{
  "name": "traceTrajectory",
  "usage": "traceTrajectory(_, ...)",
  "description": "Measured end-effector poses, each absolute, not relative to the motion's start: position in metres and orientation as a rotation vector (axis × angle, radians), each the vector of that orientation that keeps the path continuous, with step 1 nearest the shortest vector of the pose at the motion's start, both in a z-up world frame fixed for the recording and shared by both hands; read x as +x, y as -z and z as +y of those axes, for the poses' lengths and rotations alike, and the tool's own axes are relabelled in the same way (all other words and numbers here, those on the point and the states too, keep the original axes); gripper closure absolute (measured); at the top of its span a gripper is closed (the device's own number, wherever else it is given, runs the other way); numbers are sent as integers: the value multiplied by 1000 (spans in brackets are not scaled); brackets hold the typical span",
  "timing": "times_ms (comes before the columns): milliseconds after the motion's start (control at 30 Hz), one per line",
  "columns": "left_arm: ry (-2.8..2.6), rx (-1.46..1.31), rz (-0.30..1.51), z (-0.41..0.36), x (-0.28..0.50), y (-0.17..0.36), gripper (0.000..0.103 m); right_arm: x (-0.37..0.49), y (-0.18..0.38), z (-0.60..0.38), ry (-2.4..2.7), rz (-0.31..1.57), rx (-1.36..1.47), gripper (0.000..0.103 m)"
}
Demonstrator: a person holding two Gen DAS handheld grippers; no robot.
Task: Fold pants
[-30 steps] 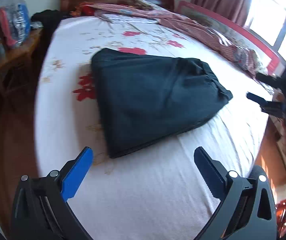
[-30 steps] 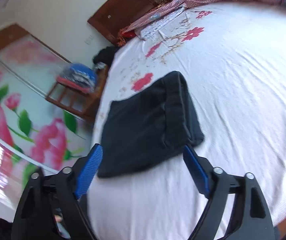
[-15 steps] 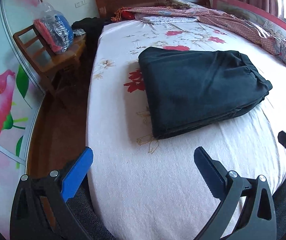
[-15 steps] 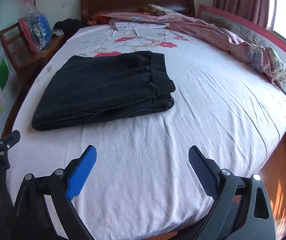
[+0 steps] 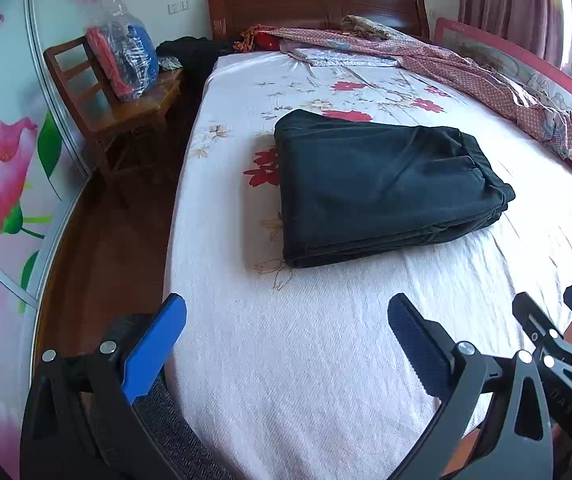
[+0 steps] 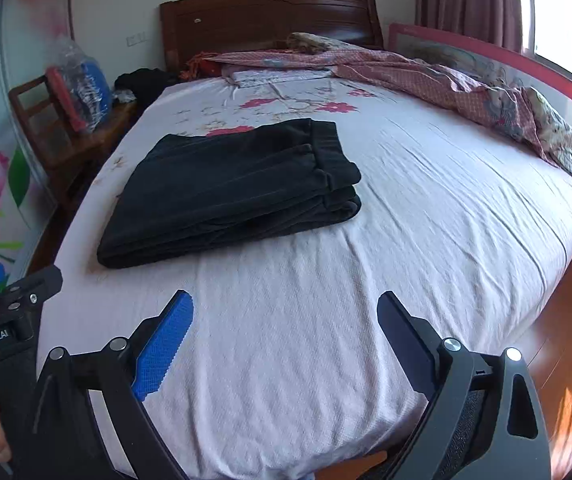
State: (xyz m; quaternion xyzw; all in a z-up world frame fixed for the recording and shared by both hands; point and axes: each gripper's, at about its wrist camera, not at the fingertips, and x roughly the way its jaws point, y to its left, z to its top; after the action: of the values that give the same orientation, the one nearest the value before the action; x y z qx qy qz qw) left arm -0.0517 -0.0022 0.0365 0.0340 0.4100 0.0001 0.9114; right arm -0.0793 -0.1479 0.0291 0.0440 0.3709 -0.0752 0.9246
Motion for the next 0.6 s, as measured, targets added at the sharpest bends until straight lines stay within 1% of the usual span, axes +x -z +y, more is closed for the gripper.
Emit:
traceTrajectory(133, -12, 89, 863, -4, -56, -34, 2, -79, -25, -143, 155, 776, 61, 10)
traceTrajectory(333, -31, 62, 894, 5, -56, -33, 2, -82, -22, -153, 175, 793, 111, 10)
traceTrajectory(600, -54, 108, 882, -1, -59, -34, 2, -82, -22, -157, 172, 805, 136, 10)
